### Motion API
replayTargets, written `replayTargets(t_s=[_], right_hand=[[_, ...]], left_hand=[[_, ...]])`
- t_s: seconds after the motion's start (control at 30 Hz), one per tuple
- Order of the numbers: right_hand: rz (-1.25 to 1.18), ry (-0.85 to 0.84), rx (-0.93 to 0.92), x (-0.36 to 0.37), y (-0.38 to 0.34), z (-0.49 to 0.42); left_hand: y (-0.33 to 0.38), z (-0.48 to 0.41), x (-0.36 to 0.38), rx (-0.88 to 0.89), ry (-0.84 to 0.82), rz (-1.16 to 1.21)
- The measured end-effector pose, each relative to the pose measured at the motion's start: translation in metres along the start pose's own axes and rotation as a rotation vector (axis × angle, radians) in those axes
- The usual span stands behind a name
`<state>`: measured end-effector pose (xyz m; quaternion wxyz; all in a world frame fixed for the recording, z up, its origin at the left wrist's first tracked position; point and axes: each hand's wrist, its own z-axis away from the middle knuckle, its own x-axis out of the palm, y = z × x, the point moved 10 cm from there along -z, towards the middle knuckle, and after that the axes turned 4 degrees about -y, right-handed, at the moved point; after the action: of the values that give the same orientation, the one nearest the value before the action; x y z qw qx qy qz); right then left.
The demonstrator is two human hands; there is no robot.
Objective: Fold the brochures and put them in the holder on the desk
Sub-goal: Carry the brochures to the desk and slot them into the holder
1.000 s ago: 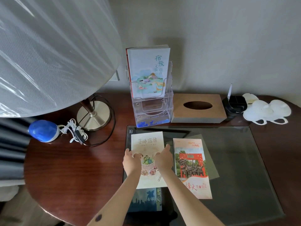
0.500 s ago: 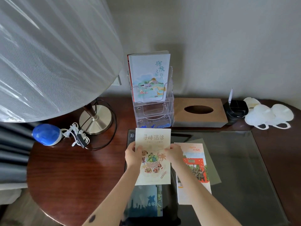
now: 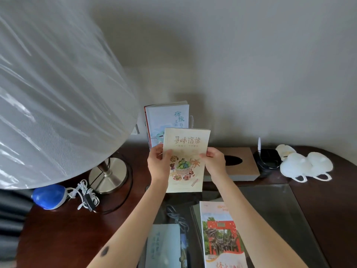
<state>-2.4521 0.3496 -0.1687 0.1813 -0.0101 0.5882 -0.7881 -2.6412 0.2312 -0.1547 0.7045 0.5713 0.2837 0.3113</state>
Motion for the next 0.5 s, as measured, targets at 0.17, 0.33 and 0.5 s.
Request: replayTargets(t_s=[0.17,0.33,0.5], right_hand=[[0.011,-0.006,-0.124,0.001,-0.051,-0.02],[0.056,-0.012,-0.225,0.007,-0.09,-0.04],[0.07,0.014,-0.3,0.01,-0.113,-0.057]], left_hand=[[0.038,-0.022,0.004,0.077,0.027,0.054],[0.063,-0.04,0.005,0.116,0.074,0.124],[0.077,-0.056,0.01,0.129,0.092,0.195]])
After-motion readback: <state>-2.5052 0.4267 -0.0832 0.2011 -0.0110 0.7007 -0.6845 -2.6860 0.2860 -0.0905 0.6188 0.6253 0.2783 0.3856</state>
